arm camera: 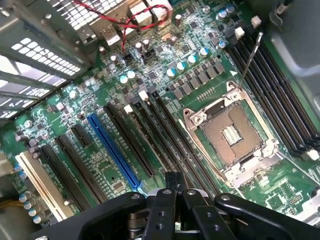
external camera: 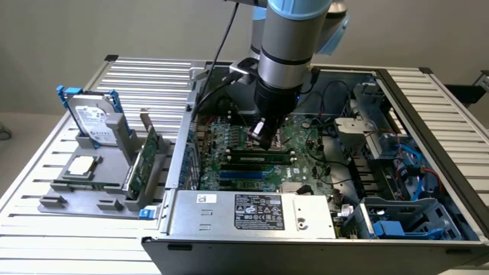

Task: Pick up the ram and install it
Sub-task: 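Press down the ram until it locks into place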

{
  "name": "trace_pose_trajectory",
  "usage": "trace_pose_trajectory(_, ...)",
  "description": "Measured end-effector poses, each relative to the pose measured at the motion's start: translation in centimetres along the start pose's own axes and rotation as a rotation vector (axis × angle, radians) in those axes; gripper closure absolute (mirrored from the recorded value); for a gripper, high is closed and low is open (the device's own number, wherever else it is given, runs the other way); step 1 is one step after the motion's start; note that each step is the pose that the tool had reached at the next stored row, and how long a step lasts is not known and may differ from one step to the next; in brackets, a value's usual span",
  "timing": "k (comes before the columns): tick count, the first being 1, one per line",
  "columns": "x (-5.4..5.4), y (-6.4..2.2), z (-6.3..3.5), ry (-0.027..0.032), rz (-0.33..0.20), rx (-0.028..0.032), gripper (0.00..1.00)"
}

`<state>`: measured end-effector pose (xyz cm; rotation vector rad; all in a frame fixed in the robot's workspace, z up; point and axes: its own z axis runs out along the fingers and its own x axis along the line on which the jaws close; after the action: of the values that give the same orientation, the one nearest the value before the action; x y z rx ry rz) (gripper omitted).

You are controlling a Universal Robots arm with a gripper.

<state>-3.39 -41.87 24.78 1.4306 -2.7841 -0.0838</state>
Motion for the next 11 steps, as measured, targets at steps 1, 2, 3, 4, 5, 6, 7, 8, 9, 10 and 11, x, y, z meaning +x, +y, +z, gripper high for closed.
trace_pose_trajectory(1, 0.00, 0.00, 0.01, -0.0009, 0.017, 0.0002, 0.89)
trace_pose_trajectory(2, 0.00, 0.00, 0.02, -0.0019, 0.036, 0.0006, 0.89)
trace_pose_trajectory(3, 0.00, 0.00, 0.03, -0.0028, 0.053, 0.0008, 0.89)
trace_pose_trajectory(4, 0.00, 0.00, 0.04, -0.0037, 0.070, 0.0011, 0.89)
trace_pose_trajectory(5, 0.00, 0.00, 0.04, -0.0047, 0.088, 0.0014, 0.89)
trace_pose_trajectory(6, 0.00, 0.00, 0.05, -0.0056, 0.106, 0.0016, 0.89)
trace_pose_trajectory(7, 0.00, 0.00, 0.05, -0.0066, 0.124, 0.0019, 0.89)
trace_pose_trajectory(8, 0.00, 0.00, 0.05, -0.0075, 0.142, 0.0022, 0.89)
trace_pose_trajectory(9, 0.00, 0.00, 0.06, -0.0085, 0.161, 0.0025, 0.89)
trace_pose_trajectory(10, 0.00, 0.00, 0.06, -0.0094, 0.179, 0.0028, 0.89)
trace_pose_trajectory(11, 0.00, 0.00, 0.06, -0.0103, 0.197, 0.0030, 0.89)
